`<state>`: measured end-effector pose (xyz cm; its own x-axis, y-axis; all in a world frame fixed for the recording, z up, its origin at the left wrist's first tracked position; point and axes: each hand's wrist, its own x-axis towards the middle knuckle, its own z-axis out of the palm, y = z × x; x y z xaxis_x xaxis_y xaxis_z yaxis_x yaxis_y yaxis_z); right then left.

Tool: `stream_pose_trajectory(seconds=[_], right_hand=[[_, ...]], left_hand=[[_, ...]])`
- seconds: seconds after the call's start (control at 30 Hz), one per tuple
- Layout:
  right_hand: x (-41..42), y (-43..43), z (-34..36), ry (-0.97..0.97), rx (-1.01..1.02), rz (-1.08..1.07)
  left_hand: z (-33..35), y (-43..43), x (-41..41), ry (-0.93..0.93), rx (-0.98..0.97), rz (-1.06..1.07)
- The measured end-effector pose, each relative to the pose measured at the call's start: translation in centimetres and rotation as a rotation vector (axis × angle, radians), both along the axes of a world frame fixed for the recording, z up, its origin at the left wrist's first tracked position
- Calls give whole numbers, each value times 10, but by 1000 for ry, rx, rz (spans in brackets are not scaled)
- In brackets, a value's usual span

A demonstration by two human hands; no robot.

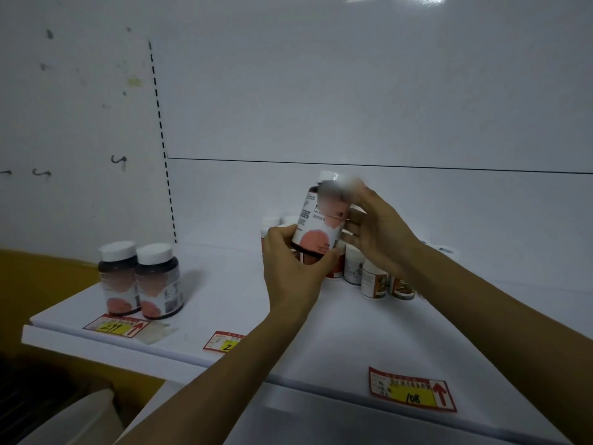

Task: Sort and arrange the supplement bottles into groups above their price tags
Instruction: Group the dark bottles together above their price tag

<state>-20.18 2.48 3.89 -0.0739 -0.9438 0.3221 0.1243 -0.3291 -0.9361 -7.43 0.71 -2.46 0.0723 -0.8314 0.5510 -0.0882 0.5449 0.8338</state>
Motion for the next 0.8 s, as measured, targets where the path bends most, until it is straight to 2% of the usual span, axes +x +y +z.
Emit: stream_pose_trajectory(seconds=[0.17, 0.43, 0.53, 0.67, 0.8], right_hand=[[8, -7, 4, 70, 5, -11], [32, -22, 11, 199, 52, -169], [50, -36, 9, 219, 65, -178], [86, -63, 9, 246, 62, -174], [127, -94, 9, 309, 107, -151]], left_hand=[[-3, -7, 3, -3, -46, 59], [-16, -15, 25, -104, -37, 122], [-17, -22, 54, -213, -65, 170], [-3, -33, 108, -353, -194, 205], [19, -46, 175, -240, -161, 149]])
